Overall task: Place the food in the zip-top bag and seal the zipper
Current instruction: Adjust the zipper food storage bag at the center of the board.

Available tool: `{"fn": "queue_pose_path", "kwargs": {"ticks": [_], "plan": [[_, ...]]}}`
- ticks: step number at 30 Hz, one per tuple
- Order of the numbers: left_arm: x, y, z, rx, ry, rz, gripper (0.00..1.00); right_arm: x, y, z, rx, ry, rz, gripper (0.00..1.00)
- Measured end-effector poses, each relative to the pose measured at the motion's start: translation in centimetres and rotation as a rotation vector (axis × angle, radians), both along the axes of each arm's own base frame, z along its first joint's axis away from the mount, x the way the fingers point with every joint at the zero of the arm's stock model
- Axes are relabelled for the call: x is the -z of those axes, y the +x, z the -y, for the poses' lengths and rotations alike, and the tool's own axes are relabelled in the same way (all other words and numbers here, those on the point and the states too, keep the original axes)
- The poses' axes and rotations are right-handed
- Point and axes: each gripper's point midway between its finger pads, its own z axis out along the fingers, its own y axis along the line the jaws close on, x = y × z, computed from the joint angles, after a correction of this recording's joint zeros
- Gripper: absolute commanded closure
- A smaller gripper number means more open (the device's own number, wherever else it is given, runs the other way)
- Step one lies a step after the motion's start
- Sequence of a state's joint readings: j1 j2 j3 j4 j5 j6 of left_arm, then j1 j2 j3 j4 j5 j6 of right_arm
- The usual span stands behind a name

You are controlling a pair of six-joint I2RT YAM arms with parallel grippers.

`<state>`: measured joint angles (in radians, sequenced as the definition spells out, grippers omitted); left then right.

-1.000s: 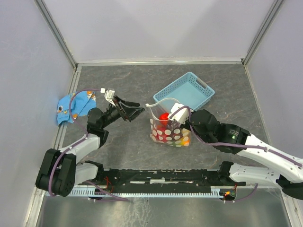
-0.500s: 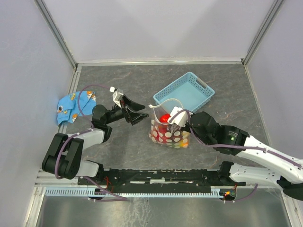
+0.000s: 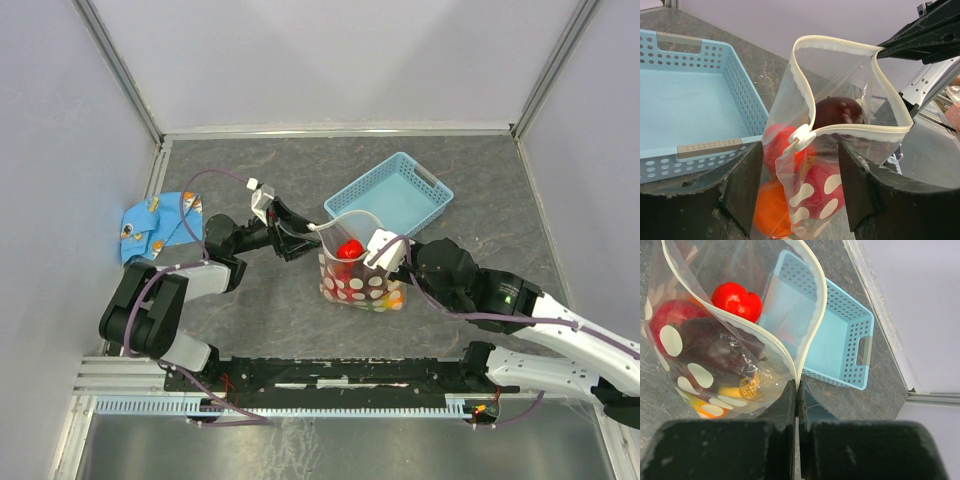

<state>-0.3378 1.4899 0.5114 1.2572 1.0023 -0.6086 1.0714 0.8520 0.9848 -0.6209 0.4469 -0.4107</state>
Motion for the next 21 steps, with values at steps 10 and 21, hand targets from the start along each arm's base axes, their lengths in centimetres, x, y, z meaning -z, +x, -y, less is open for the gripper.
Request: {"fn": "queue_pose_path", "kwargs": {"ticks": [10, 21], "plan": [[0.3, -0.3, 0.5, 0.036, -0.007, 0.03, 0.86, 0.1, 0.2, 0.2, 0.014, -0.01, 0.011, 0.98], [-2.3, -0.7, -0.5, -0.058, 0.005, 0.125, 0.97, 0.4, 0.5, 1.7, 0.1, 0.015, 0.024, 0.97]]}}
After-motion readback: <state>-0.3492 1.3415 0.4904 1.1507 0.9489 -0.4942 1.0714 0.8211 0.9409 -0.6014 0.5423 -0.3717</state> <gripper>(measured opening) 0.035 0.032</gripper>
